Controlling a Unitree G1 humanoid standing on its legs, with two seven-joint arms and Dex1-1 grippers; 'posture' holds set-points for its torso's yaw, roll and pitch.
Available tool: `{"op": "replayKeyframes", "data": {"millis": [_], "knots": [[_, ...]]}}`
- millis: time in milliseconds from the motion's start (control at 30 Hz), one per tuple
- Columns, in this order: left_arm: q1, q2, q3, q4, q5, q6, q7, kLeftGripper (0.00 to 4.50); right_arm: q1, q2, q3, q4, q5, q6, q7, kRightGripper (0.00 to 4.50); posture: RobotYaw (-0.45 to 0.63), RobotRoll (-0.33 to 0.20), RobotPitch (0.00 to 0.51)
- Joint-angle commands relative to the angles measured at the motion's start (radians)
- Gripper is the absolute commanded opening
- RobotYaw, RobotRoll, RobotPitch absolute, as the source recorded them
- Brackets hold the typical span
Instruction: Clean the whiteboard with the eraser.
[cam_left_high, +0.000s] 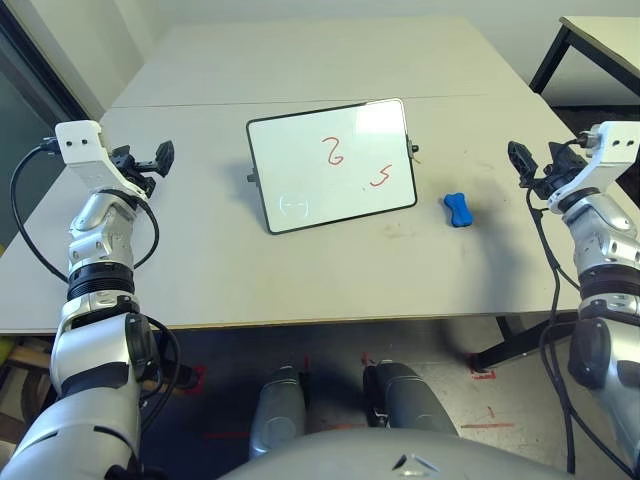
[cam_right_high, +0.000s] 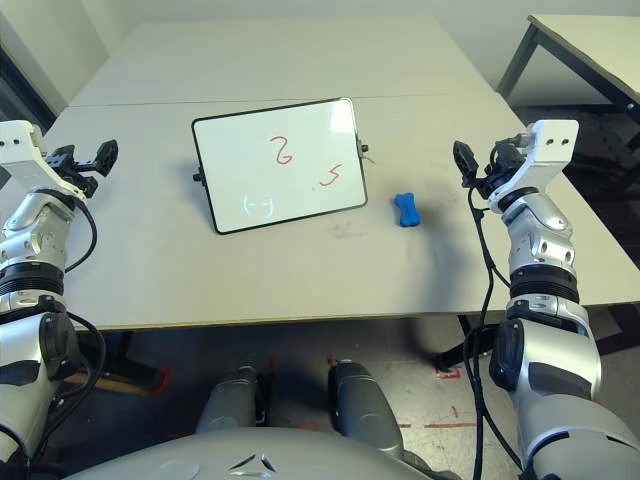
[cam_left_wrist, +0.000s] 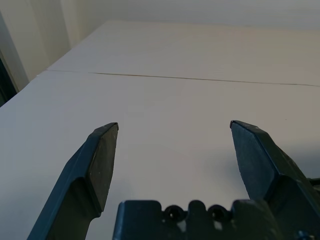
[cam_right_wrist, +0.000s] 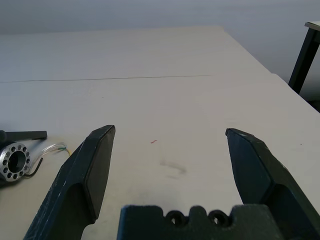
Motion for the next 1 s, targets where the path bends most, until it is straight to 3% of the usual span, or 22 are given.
{"op": "replayKeyframes", "data": {"millis": [33, 367, 800, 1000], "knots": [[-0.017, 0.005, -0.007, 0.013, 0.012, -0.005, -0.011, 4.5, -0.009, -0.002, 0.001, 0.01, 0.003, -0.002, 0.0, 4.49, -0.11, 0.0, 0.038], [0.019, -0.018, -0.026, -0.102, -0.003, 0.023, -0.068, 4.5, -0.026, 0.002, 0.024, -0.005, -0.009, 0.005, -0.012, 4.49, -0.12, 0.0, 0.047], [0.194, -0.066, -0.157, -0.721, -0.084, 0.241, -0.24, 4.5, -0.063, 0.001, 0.054, -0.04, -0.012, 0.091, -0.025, 4.49, -0.11, 0.0, 0.042], [0.283, -0.071, -0.247, -0.883, -0.086, 0.312, -0.292, 4.5, -0.116, -0.009, 0.089, -0.038, -0.041, 0.179, -0.034, 4.49, -0.09, 0.0, 0.052]]}}
